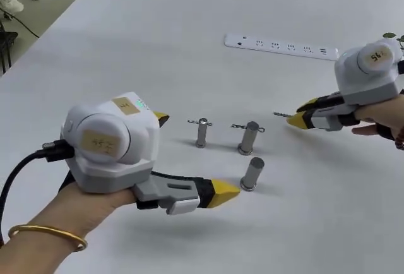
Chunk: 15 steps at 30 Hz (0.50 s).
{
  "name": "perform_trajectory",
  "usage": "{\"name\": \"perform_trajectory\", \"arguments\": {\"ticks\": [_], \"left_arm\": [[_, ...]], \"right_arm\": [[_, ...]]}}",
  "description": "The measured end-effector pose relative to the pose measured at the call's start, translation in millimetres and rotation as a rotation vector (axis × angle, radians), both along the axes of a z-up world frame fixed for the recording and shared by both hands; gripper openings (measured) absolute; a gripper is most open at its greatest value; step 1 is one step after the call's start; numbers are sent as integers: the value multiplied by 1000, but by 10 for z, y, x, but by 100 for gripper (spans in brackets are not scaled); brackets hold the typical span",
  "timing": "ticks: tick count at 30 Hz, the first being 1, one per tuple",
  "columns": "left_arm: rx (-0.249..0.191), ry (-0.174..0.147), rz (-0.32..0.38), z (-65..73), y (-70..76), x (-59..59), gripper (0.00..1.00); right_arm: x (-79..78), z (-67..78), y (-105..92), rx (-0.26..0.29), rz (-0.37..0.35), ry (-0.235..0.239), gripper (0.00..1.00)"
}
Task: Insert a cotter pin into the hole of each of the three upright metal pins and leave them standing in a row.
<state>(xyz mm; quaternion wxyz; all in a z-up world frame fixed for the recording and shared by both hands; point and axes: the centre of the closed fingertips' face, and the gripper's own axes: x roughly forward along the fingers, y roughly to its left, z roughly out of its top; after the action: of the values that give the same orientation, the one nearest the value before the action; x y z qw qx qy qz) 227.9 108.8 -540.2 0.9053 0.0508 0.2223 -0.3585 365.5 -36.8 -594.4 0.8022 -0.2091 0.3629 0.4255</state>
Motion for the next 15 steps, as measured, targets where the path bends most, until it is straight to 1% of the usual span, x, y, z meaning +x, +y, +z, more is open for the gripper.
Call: {"name": "perform_trajectory", "arguments": {"ticks": [3, 5, 9, 11, 12, 13, 15], "left_arm": [[-4, 0, -2, 4, -7, 3, 99], [-11, -1, -2, 12, -17, 4, 99], [-4, 1, -10, 1, -31, -2, 99], [-6, 2, -12, 2, -36, -5, 99], [-7, 3, -11, 1, -34, -4, 99], [-7, 3, -10, 1, -31, -2, 99], [-7, 6, -7, -4, -24, 0, 99]], "right_arm": [[34, -27, 10, 2, -6, 3, 14], [38, -65, 19, -8, 2, 8, 14], [58, -105, 9, -19, -5, 18, 12], [56, -119, -7, -35, -2, 21, 11], [51, -131, -31, -54, 3, 23, 10], [49, -131, -15, -45, 2, 25, 9], [36, -139, -25, -62, 9, 24, 6]]}}
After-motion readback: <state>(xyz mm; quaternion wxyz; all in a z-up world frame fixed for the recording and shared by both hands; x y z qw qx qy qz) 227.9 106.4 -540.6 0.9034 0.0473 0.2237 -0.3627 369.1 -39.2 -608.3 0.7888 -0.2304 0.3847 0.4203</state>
